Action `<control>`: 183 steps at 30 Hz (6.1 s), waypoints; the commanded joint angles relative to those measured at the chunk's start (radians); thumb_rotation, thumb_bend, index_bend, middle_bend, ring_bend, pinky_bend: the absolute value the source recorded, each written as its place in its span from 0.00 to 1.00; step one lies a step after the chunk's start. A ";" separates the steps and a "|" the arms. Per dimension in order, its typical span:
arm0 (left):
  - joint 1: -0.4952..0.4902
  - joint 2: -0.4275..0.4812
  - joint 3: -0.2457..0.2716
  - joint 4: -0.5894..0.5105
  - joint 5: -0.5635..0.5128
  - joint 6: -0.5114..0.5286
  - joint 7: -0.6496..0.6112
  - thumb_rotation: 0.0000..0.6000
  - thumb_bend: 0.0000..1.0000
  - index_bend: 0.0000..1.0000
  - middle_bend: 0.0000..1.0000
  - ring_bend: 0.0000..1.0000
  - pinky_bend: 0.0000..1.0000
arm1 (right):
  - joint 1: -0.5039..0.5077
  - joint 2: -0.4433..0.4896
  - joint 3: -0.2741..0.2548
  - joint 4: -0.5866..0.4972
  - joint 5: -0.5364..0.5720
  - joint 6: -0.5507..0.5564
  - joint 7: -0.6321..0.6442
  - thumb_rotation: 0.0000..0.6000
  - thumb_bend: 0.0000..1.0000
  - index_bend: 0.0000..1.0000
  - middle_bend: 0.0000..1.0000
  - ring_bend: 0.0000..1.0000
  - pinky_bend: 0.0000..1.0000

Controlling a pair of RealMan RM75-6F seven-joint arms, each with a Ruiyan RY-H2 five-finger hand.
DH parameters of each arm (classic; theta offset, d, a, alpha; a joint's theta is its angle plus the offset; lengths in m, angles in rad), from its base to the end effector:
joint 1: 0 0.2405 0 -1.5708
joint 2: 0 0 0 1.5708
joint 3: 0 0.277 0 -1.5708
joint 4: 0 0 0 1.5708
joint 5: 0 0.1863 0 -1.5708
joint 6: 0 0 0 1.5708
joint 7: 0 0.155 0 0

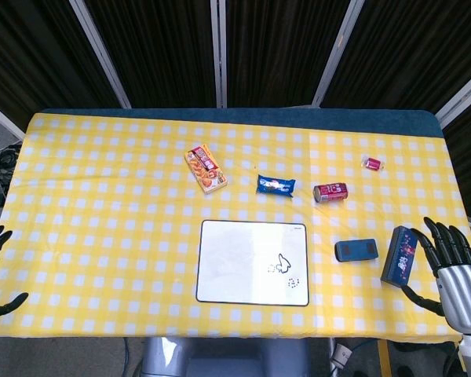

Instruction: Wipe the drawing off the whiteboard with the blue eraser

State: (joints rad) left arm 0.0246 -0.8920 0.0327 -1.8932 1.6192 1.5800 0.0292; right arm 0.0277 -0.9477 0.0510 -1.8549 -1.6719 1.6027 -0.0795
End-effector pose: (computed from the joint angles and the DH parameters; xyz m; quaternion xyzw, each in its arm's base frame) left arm -0.2798 0.1422 0.2347 -0.5967 -0.4009 -0.3896 0.5756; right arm -0.2612 -0.1699 0.2325 0.6111 -0.3282 0.4395 0.5707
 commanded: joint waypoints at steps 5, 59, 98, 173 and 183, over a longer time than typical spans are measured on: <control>0.004 0.003 0.000 0.003 -0.002 0.005 -0.007 1.00 0.00 0.00 0.00 0.00 0.00 | 0.005 -0.003 -0.002 0.006 0.005 -0.014 0.001 1.00 0.00 0.16 0.00 0.00 0.00; -0.054 -0.046 -0.042 0.009 -0.163 -0.109 0.089 1.00 0.00 0.00 0.00 0.00 0.00 | 0.438 -0.460 -0.071 0.818 0.067 -0.598 0.063 1.00 0.14 0.37 0.36 0.27 0.32; -0.073 -0.048 -0.053 0.019 -0.201 -0.138 0.082 1.00 0.00 0.00 0.00 0.00 0.00 | 0.681 -0.533 0.088 0.404 0.323 -0.772 -0.342 1.00 0.46 0.51 0.52 0.43 0.45; -0.086 -0.046 -0.055 0.022 -0.221 -0.153 0.067 1.00 0.00 0.00 0.00 0.00 0.00 | 0.691 -0.411 -0.163 0.253 0.213 -0.785 -0.463 1.00 0.57 0.54 0.55 0.45 0.47; -0.087 -0.047 -0.054 0.021 -0.218 -0.151 0.073 1.00 0.00 0.00 0.00 0.00 0.00 | 0.666 -0.361 -0.233 0.220 0.090 -0.761 -0.443 1.00 0.57 0.54 0.55 0.46 0.47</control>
State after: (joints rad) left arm -0.0623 -0.9392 -0.0211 -1.8722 1.4013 1.4287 0.1016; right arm 0.6979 -1.3127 -0.1785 -1.6374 -1.5737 0.8359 -0.5271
